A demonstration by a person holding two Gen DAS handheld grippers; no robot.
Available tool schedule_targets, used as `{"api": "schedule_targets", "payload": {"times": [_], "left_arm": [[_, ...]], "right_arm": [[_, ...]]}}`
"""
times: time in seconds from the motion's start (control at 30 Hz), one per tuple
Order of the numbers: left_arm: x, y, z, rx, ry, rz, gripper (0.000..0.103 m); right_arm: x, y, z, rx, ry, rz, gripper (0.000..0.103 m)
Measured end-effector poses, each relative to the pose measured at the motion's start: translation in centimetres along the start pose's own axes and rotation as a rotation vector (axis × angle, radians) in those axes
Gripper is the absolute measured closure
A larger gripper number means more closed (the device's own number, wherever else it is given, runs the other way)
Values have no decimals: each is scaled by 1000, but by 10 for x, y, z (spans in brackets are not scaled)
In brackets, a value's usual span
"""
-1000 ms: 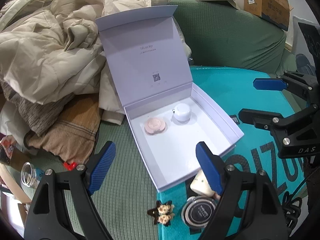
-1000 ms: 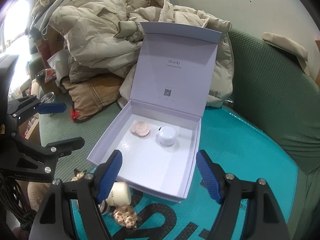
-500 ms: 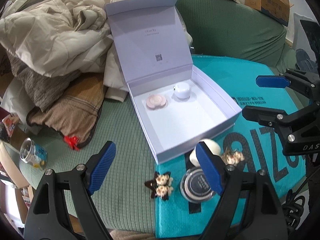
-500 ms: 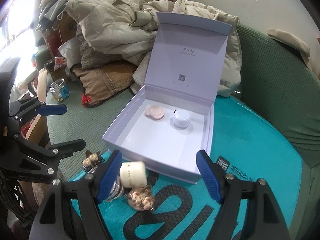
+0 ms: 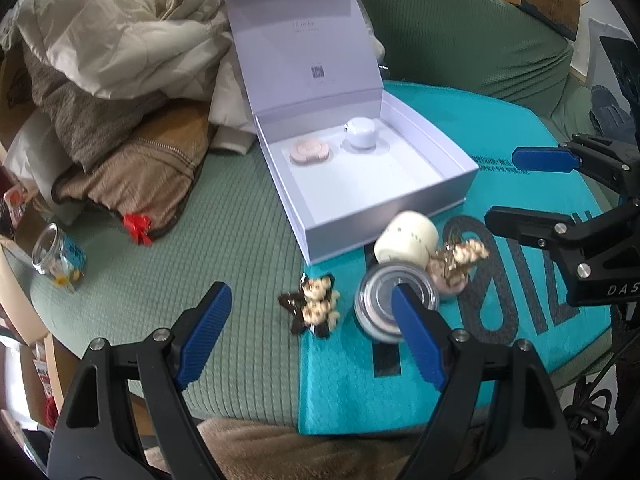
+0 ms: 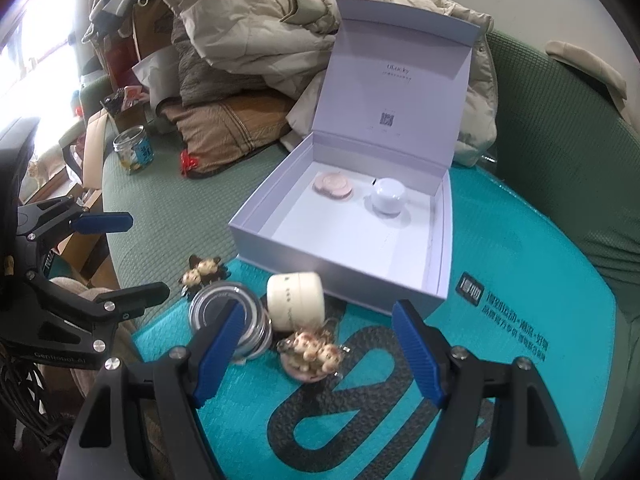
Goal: Organize objects
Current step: 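Withdraw both tools from the box back toward the remaining items, then grasp the brown bear clip with left tool while right tool grasps clear bear clip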
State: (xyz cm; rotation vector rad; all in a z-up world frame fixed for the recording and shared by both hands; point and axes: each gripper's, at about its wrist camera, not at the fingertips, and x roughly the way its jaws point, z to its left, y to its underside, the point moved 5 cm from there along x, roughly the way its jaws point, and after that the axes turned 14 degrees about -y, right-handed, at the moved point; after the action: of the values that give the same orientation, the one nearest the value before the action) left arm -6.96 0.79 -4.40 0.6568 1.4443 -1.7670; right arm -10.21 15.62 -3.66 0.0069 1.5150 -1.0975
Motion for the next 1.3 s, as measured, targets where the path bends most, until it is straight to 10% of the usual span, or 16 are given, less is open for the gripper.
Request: {"api": "schedule_targets", "payload": {"times": [0.77,1.3], "left_arm": [[8,56,-21,-60,111,127,22],[23,53,-22,-79,144,104,22]], "right_arm": [[13,72,-10,144,-60,66,26],[39,61,-20,164,-101,35,26]]}}
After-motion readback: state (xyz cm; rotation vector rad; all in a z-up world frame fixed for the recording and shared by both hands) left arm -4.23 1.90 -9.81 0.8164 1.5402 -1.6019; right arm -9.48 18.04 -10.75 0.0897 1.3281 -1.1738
